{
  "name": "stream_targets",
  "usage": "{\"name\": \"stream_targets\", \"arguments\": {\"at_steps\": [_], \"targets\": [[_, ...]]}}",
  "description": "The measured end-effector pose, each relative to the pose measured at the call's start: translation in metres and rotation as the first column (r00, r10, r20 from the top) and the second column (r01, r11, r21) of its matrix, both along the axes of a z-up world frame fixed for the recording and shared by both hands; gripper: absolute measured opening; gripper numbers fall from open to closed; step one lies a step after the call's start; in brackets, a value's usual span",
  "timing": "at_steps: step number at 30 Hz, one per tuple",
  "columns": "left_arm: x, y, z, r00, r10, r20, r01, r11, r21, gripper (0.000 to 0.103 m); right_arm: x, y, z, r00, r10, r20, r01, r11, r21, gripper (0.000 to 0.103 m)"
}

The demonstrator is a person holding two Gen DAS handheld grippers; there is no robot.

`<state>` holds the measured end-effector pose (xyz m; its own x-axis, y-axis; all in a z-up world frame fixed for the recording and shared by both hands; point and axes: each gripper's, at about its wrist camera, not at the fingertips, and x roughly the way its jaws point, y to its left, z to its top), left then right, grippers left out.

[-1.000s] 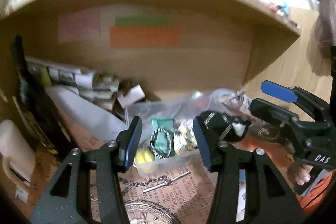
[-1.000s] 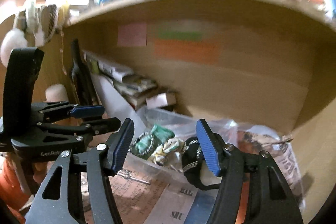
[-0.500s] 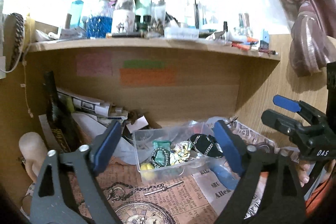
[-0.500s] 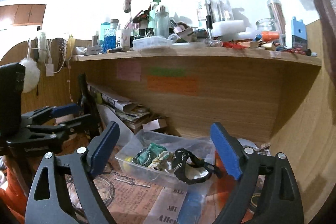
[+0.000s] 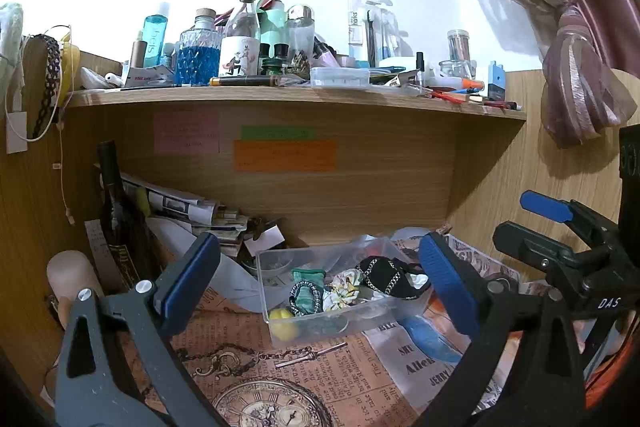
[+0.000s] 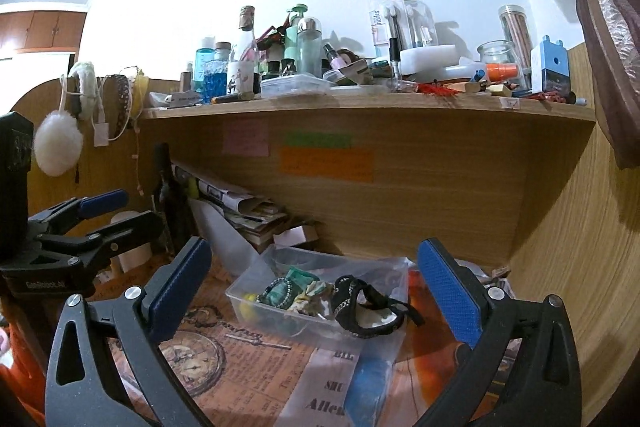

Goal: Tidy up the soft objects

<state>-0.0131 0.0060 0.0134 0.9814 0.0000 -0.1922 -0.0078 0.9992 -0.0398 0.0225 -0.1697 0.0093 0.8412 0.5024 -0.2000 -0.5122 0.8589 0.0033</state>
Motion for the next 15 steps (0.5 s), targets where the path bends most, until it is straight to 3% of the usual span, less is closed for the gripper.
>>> {"name": "stream_targets", "arguments": {"at_steps": [15], "targets": [[0.0056,0.0048,-0.0035,1.000,-0.018,-0.015,0.018,1.000,0.003,0.102,0.0012,0.0009,-0.0015,1.000,-0.006,-0.011,0.006,1.000,0.005,0.103]]}}
